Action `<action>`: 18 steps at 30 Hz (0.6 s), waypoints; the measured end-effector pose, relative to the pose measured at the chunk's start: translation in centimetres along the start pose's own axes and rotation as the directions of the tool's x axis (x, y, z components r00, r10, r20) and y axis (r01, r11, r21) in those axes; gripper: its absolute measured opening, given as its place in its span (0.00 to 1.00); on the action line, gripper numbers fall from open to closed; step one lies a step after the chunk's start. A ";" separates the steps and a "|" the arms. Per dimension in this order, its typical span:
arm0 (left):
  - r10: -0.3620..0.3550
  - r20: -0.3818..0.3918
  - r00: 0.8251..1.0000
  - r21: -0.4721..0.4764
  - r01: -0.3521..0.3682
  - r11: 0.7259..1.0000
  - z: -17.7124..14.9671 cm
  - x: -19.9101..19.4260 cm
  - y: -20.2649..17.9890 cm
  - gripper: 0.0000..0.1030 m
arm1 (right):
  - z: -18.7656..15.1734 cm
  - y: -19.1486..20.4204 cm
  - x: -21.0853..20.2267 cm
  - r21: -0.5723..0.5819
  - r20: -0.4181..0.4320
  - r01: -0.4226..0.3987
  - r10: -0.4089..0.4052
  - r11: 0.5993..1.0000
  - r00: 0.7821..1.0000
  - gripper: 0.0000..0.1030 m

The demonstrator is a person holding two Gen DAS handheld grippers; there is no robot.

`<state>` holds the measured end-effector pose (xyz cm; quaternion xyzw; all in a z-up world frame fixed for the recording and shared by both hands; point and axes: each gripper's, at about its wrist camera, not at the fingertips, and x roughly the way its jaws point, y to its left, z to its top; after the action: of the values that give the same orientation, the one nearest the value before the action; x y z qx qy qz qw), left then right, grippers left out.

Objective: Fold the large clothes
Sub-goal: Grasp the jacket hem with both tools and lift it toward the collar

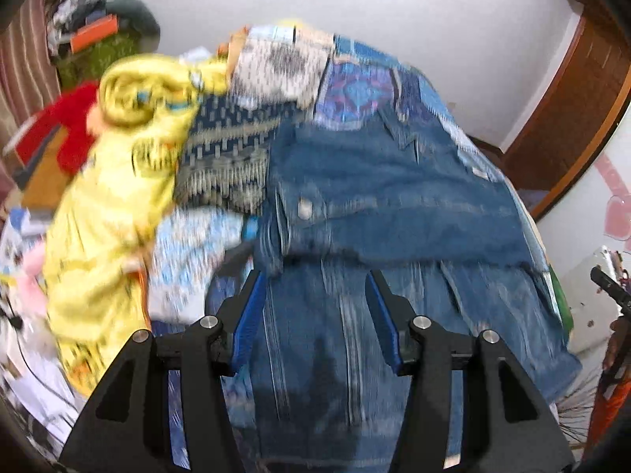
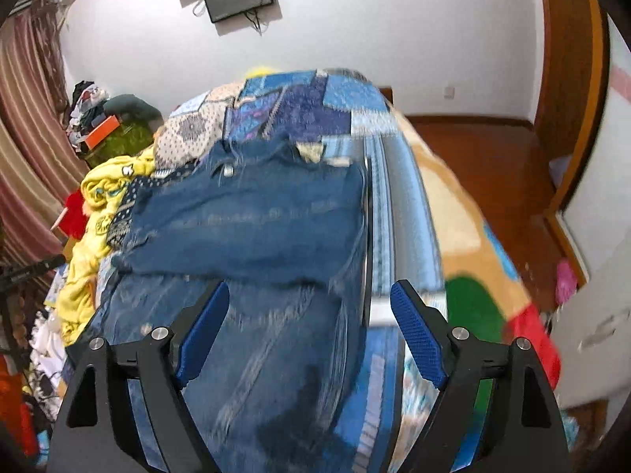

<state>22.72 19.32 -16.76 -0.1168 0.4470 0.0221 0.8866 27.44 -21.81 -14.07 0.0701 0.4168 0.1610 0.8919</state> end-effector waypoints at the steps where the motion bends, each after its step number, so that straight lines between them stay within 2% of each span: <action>1: -0.010 -0.029 1.000 -0.015 0.009 1.000 -1.0 0.4 0.3 0.50 | -0.6 -0.1 -0.2 0.014 -0.009 -0.006 0.006 1.000 1.000 0.79; 8: -0.030 -0.157 0.987 -0.106 0.013 0.994 -6.2 2.3 2.4 0.50 | -5.1 -1.1 0.4 0.100 -0.114 -0.008 0.020 0.995 0.993 0.79; 11: -0.038 -0.180 0.983 -0.139 0.013 0.990 -7.9 2.4 3.1 0.50 | -6.6 -1.4 0.1 0.102 -0.140 0.035 -0.020 0.994 0.990 0.79; 18: -0.059 -0.192 0.980 -0.241 0.012 0.971 -10.8 2.4 4.2 0.50 | -8.5 -1.8 -0.4 0.143 -0.168 0.021 0.003 0.990 0.986 0.79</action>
<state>15.07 20.82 -25.64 -0.2320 0.5250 0.0479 0.8175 21.12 -23.71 -19.76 0.1187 0.5010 0.1318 0.8470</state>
